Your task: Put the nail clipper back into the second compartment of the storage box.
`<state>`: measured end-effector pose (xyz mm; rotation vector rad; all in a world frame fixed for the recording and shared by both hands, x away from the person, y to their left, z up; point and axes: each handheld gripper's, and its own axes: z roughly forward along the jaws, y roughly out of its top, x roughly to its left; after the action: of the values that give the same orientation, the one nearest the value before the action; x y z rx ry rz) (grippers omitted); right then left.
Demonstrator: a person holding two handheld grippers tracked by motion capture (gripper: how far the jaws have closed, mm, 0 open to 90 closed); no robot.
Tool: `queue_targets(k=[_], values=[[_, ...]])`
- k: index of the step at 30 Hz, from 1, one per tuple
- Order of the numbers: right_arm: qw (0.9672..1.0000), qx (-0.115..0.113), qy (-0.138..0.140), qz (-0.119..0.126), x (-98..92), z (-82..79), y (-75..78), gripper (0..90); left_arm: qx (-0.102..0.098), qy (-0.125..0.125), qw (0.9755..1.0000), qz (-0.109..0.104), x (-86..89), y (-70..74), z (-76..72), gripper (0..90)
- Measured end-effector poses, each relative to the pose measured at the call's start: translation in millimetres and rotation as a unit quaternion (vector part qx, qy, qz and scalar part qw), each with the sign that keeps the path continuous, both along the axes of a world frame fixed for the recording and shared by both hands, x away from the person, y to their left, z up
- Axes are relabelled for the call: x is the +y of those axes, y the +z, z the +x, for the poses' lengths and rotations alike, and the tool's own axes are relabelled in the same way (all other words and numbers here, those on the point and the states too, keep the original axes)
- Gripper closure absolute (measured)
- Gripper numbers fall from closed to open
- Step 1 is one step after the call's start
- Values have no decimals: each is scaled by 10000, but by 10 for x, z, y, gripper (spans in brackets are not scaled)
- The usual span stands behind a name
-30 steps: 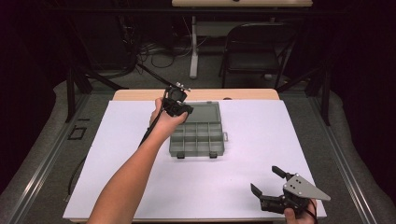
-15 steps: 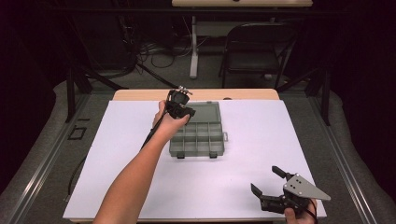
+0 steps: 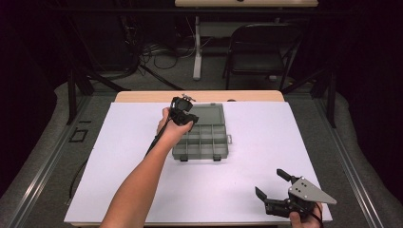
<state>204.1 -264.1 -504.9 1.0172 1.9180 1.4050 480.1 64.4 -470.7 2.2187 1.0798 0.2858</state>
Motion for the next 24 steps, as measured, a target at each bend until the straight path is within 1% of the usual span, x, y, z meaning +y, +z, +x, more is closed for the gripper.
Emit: queue_targets(k=[3, 5, 10, 15, 17, 24], values=[[10000, 8, 10, -2, 4, -1, -1, 71, 0, 0, 10000, -10, -23, -31, -8, 799], [10000, 14, 1, 10, 4, -1, -1, 72, 9, -22, 10000, 35, -36, -56, -9, 799], [10000, 15, 13, 0, 5, 0, -2, 72, -9, 31, 10000, 87, -59, -122, -10, 799], [10000, 17, 27, -1, 8, 0, -4, 73, 26, 84, 9999, 110, -63, -183, -8, 799], [10000, 22, 22, 5, 8, -1, -4, 73, 62, 81, 9998, 148, -60, -205, -6, 799], [10000, 27, 31, -4, 14, 2, -8, 73, 121, 94, 9997, 181, -69, -278, -9, 799]])
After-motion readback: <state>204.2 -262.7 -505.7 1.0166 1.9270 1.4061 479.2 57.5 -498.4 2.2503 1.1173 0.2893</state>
